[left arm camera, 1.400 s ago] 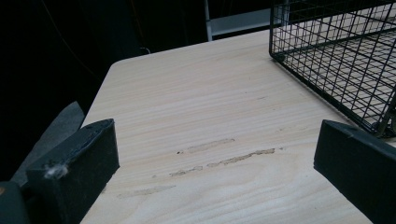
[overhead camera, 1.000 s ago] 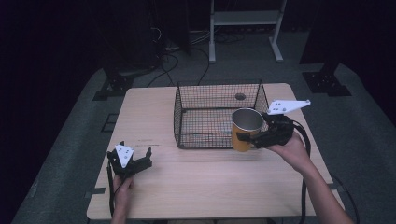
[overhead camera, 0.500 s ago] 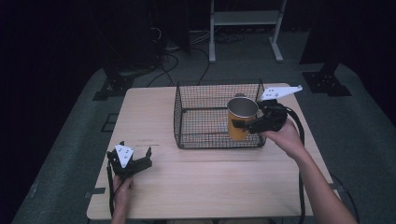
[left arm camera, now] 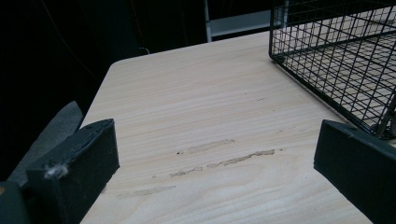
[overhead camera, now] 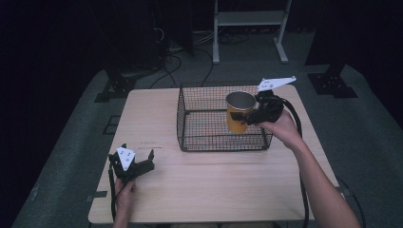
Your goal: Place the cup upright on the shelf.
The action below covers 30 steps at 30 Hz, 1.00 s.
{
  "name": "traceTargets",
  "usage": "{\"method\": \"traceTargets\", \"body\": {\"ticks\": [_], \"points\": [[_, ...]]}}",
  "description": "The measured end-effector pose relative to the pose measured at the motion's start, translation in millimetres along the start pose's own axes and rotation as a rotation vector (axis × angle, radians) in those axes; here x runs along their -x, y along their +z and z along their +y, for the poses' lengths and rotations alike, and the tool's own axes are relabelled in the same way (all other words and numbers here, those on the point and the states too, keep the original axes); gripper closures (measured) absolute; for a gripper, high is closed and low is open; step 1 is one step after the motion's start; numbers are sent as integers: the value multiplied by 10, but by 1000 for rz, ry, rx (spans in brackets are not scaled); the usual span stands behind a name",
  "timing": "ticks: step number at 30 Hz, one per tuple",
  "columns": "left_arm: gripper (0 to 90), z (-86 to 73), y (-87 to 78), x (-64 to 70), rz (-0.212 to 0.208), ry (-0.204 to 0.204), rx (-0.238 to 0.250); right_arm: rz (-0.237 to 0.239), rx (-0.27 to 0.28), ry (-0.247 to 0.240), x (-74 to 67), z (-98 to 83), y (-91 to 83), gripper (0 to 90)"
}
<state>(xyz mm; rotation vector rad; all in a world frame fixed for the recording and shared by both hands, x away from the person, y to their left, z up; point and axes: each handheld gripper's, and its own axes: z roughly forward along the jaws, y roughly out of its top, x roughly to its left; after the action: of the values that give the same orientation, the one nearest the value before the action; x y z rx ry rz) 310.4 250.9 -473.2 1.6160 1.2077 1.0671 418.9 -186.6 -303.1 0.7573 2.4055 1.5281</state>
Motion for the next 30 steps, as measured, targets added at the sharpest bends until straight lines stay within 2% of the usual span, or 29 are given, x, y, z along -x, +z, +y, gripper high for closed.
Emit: {"method": "traceTargets", "body": {"ticks": [30], "points": [[0,-2,-6,-5,-4,-7,4,16,-25,-18,245,340,396,137]]}}
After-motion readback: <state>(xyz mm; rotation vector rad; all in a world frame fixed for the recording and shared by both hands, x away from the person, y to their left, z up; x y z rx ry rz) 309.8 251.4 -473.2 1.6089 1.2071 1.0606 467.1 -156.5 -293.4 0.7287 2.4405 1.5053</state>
